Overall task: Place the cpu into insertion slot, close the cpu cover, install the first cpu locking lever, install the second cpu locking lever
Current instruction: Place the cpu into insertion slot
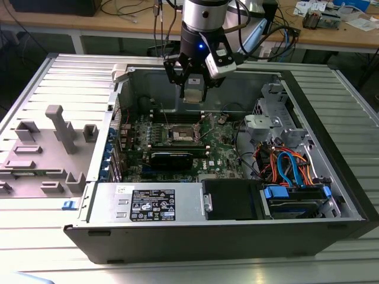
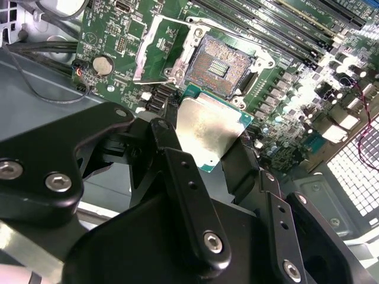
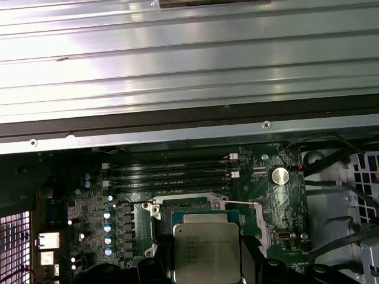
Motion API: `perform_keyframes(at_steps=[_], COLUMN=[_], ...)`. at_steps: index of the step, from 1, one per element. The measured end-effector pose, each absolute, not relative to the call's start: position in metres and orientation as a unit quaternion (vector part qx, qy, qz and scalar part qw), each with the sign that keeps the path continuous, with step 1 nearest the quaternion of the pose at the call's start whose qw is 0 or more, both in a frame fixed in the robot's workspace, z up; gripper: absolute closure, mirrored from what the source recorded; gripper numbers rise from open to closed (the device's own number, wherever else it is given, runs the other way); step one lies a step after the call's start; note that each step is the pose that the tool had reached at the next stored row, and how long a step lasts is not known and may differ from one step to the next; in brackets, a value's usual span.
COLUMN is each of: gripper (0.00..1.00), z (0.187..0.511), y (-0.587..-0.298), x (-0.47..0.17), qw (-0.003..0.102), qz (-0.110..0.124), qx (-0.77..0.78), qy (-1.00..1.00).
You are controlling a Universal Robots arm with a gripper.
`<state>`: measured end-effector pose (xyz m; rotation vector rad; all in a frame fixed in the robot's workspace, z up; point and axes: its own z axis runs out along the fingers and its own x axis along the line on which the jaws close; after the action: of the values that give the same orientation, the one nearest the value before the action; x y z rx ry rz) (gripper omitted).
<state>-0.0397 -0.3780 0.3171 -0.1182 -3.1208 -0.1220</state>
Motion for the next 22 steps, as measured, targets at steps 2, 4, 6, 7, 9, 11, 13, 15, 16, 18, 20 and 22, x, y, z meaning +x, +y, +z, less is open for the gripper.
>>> perform_keyframes(at_steps=[2, 4, 6, 7, 9, 11, 13, 15, 16, 18, 20, 22], gripper=[0.45, 0.45, 0.45, 0.45, 0.45, 0.45, 0.45, 0.45, 0.45, 0.45, 0.45, 0.45], z=[0.3171, 0.3171, 0.3170, 0.3170, 0.3170, 0.3169, 0.3169, 0.3168, 0.3168, 0.3168, 0.3167, 0.3167], y=[-0.3780, -0.3780, -0.3780, -0.3780, -0.3780, -0.3780, -0.3780, -0.3780, -0.3780, -0.3780, -0.3780, -0.3780], x=[-0.0397, -0.0397, -0.0397, -0.0397, -0.0397, -0.0397, -0.0397, -0.0397, -0.0397, -0.0397, -0.0397, -0.0397], qw=[0.008, 0.008, 0.008, 0.008, 0.008, 0.008, 0.008, 0.007, 0.007, 0.007, 0.007, 0.007], qz=[-0.039, -0.039, -0.039, -0.039, -0.039, -0.039, -0.039, -0.039, -0.039, -0.039, -0.039, -0.039], qx=[-0.041, -0.043, -0.045, -0.046, -0.048, -0.050, -0.052, -0.053, -0.054, -0.056, -0.058, -0.061], qy=[-0.998, -0.998, -0.998, -0.998, -0.998, -0.998, -0.998, -0.998, -0.998, -0.998, -0.998, -0.997])
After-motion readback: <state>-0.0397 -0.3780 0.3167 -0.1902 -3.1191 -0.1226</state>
